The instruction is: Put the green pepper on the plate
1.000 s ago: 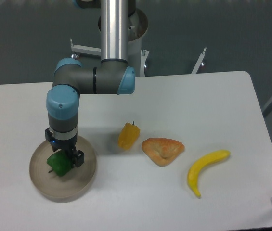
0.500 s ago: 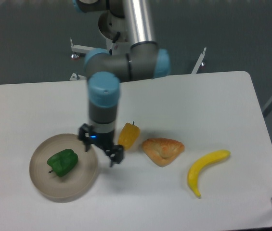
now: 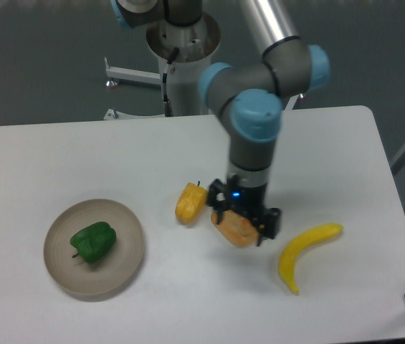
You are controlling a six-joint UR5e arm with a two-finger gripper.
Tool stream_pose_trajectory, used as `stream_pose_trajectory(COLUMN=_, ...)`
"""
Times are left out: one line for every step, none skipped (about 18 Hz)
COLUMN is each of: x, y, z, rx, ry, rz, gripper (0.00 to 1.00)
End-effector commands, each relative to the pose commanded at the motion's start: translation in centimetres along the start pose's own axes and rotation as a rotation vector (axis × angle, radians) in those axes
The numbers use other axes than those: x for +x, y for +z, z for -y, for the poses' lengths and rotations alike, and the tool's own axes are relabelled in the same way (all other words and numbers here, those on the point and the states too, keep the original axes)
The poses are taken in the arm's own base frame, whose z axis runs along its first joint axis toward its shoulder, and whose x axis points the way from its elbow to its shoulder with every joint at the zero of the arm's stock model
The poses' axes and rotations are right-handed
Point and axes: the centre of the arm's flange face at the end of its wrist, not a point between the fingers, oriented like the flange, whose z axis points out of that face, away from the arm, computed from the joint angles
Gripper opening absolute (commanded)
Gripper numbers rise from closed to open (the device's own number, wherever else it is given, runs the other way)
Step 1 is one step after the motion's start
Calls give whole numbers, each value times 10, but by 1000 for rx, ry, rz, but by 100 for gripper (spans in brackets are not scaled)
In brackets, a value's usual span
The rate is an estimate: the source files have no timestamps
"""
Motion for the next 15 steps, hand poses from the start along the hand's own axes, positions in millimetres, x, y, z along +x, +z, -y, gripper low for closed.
stream_pose_trajectory(x=-6, y=4, z=-2, rx=-38, ry=6, rz=17, gripper=100)
stream_pose_trajectory(x=-10, y=10, z=-4, rx=-73, ry=6, rz=32, gripper=100)
stream_pose_trajectory(x=-13, y=16, z=-5, rx=-107, ry=9, rz=44, gripper=100)
stream_pose_trajectory(x=-15, y=19, z=-3, rx=-136, ry=15, rz=59, gripper=100)
stream_pose_trajectory(x=-17, y=20, z=-3, rx=-154, ry=12, rz=70, gripper=100)
stream_pose_trajectory(x=-18, y=20, z=-4, rx=-161, ry=14, rz=74, gripper=100)
stream_pose_trajectory(x=-19, y=19, z=-3, rx=-160, ry=14, rz=76, gripper=100)
stream_pose_trajectory(x=-19, y=18, z=-3, rx=-159, ry=14, rz=78, gripper=100)
stream_pose_trajectory(x=-19, y=18, z=-3, rx=-160, ry=12, rz=78, gripper=100)
stream_pose_trajectory(x=-19, y=21, z=-3, rx=-159, ry=9, rz=77, gripper=100)
stream_pose_trajectory(x=-18, y=23, z=-4, rx=-161, ry=4, rz=76, gripper=100)
stream_pose_trajectory(x=-18, y=24, z=-4, rx=-162, ry=3, rz=75, gripper=100)
stream_pose_trajectory(x=-18, y=25, z=-5, rx=-163, ry=3, rz=74, gripper=100)
stream_pose_trajectory(x=-17, y=26, z=-5, rx=-165, ry=3, rz=72, gripper=100)
stream_pose_trajectory(x=-17, y=26, z=-5, rx=-165, ry=3, rz=73, gripper=100)
